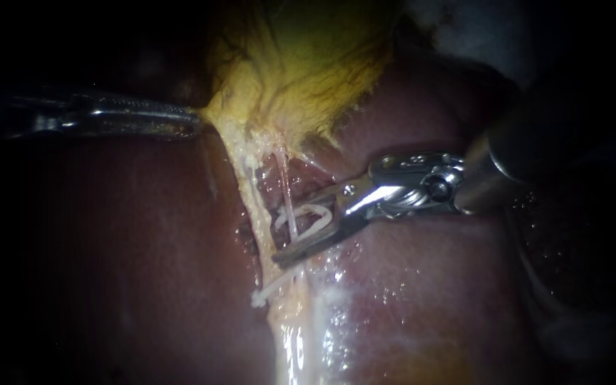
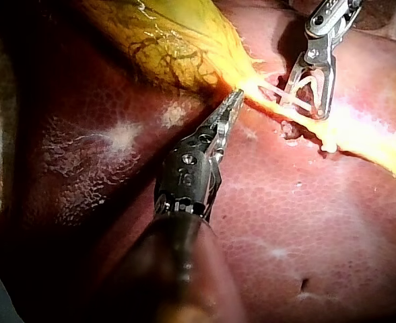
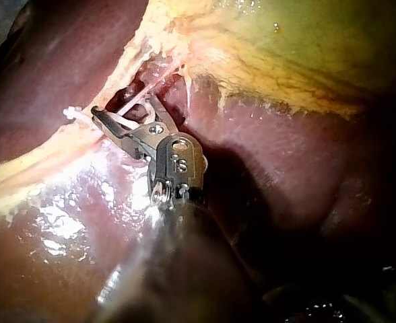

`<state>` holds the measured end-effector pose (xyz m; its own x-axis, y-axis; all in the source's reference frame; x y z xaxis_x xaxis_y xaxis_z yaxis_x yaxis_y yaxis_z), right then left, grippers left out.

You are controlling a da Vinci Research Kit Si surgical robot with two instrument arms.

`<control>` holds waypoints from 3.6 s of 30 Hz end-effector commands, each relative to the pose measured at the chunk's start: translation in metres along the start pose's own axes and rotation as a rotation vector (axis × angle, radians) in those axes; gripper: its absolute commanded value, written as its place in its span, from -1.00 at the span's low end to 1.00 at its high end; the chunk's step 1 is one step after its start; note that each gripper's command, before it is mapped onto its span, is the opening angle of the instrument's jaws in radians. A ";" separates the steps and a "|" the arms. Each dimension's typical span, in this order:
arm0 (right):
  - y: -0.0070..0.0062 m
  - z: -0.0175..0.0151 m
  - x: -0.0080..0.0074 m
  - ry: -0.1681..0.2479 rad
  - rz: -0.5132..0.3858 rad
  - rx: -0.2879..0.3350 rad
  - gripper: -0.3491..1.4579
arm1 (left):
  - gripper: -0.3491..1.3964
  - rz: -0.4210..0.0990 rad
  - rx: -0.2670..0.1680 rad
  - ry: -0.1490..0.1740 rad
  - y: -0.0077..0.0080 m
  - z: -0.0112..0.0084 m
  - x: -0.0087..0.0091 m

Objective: Clipping second clip left tube

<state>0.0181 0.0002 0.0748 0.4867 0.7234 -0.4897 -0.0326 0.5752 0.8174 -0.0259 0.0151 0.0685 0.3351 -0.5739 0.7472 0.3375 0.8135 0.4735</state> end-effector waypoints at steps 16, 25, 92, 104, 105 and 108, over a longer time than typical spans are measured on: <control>-0.0023 -0.0041 0.0015 0.024 -0.056 0.175 0.04 | -1.00 0.000 0.000 0.000 0.0000 -0.0001 0.0000; -0.0035 -0.0037 0.0023 0.049 -0.064 0.216 0.02 | -1.00 0.000 0.000 0.000 0.0000 -0.0001 0.0000; -0.0035 0.0054 -0.0013 0.139 0.038 0.433 -0.02 | -1.00 0.000 -0.001 0.000 0.0000 0.0002 0.0000; -0.0044 0.0051 -0.0007 0.127 0.068 0.448 -0.31 | -1.00 0.000 -0.001 0.000 0.0000 0.0002 0.0000; -0.0044 0.0051 -0.0007 0.127 0.068 0.449 -0.37 | -1.00 0.000 -0.001 0.000 0.0000 0.0002 0.0000; -0.0043 0.0049 -0.0005 0.128 0.069 0.449 -0.55 | -1.00 0.000 -0.001 0.000 0.0000 0.0002 0.0000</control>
<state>0.0224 -0.0046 0.0730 0.3846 0.8114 -0.4400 0.3342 0.3220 0.8858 -0.0260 0.0151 0.0686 0.3353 -0.5738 0.7472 0.3381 0.8136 0.4731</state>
